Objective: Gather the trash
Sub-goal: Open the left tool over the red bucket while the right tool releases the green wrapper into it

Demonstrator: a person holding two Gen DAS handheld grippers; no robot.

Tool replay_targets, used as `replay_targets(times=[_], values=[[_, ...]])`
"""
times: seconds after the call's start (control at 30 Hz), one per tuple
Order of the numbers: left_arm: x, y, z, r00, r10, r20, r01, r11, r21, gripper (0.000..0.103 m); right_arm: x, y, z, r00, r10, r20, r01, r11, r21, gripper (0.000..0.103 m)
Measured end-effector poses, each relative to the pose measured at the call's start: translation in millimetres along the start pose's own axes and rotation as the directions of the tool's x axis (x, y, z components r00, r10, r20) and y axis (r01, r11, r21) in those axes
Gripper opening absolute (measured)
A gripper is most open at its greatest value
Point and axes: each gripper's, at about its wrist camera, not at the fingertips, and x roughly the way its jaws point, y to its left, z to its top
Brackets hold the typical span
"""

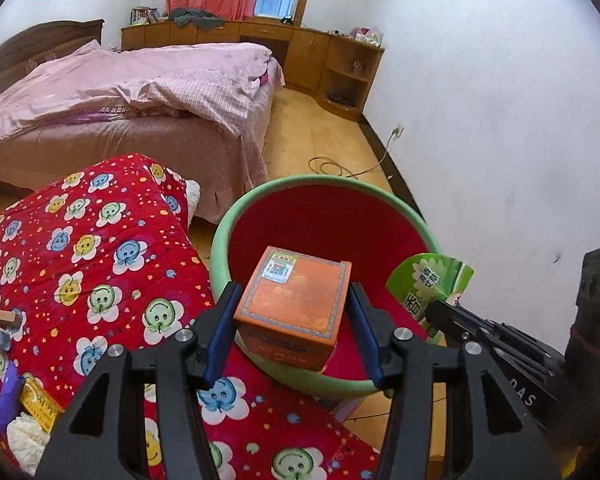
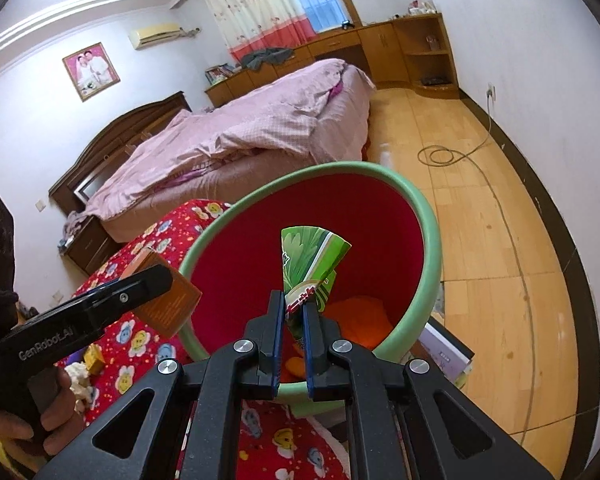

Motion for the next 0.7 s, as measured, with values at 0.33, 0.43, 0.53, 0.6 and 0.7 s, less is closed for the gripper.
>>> replay_targets(times=[0.33,0.43,0.53,0.6,0.7], values=[[8.4,7.3,-2.6,1.0,-0.027,-0.013,0.026,0.999,-0.039,0.058,9.0,-6.5,-0.7,1.0,0.003,-0.02,-0.002,0.999,0.037,0.011],[4.8,6.4,-3.8,0.999,-0.038,-0.008,0.037,0.998,-0.046,0.058,6.2,-7.3,-2.1,1.0,0.002,-0.013,-0.002,0.999,0.038,0.018],[-0.8,5.2,-4.5,0.999,-0.047,0.0,0.047,0.998,-0.048,0.058,1.8,-6.0,-2.2,1.0,-0.003,0.003,0.003,0.999,0.034,0.02],[-5.7,5.2,-5.3,0.999,-0.05,0.006,0.05,0.997,-0.051,0.058,-0.5,-4.1,-1.7,1.0,-0.002,0.009,0.002,1.0,0.031,0.021],[-14.3,6.8,-6.2,0.999,-0.045,0.012,0.046,0.997,-0.054,0.058,-4.1,0.8,-0.8,1.0,0.0,0.015,0.0,1.0,0.017,0.022]])
